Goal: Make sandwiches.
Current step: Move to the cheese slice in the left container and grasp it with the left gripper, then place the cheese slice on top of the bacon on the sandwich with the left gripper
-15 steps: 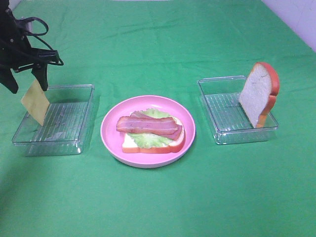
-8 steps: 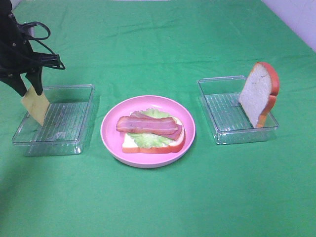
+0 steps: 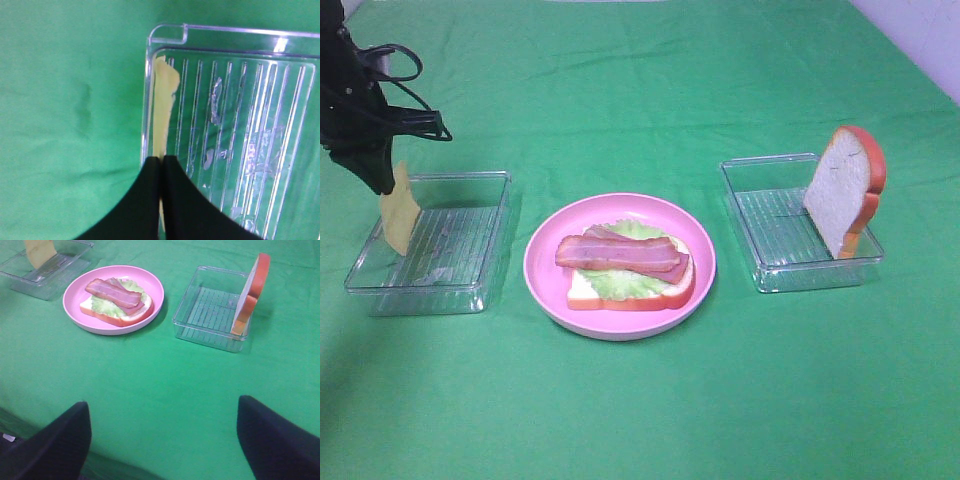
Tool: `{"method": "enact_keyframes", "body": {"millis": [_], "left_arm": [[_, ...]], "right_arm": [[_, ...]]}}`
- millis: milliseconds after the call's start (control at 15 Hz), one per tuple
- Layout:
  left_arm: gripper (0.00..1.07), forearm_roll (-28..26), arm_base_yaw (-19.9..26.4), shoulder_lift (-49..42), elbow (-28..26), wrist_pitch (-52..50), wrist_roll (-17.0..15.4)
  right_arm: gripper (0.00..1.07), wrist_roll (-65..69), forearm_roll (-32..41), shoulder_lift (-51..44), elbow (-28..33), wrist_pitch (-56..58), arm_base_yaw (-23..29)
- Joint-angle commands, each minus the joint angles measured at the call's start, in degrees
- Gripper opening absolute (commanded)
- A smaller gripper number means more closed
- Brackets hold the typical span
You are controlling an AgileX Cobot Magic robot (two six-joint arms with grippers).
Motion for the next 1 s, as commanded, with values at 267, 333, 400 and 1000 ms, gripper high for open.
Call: {"method": "enact_keyframes", "body": {"millis": [267,333,400,1000], "left_arm": [[0.00,-3.72,-0.23,-0.11,-0.23,-0.40,3.44],[0.00,-4.70,-0.23,-0.17,-0.23,-0.46,4.13],[0.00,-4.98,-0.23,-0.29,-0.23,-0.29,4.81],[0.00,-27.10,-0.23,-8.82,-0.23,-4.18,14.84]], "right_arm": [[0.74,-0.46,0.29,-1.38,0.17,-0.52,-0.06],[0.74,-0.46,0.29,-1.38,0.17,-0.52,-0.06],[0.74,-0.46,0.29,-1.38,0.17,-0.52,-0.06],[0.74,-0.46,0.29,-1.38,0.17,-0.57,-0.06]]}}
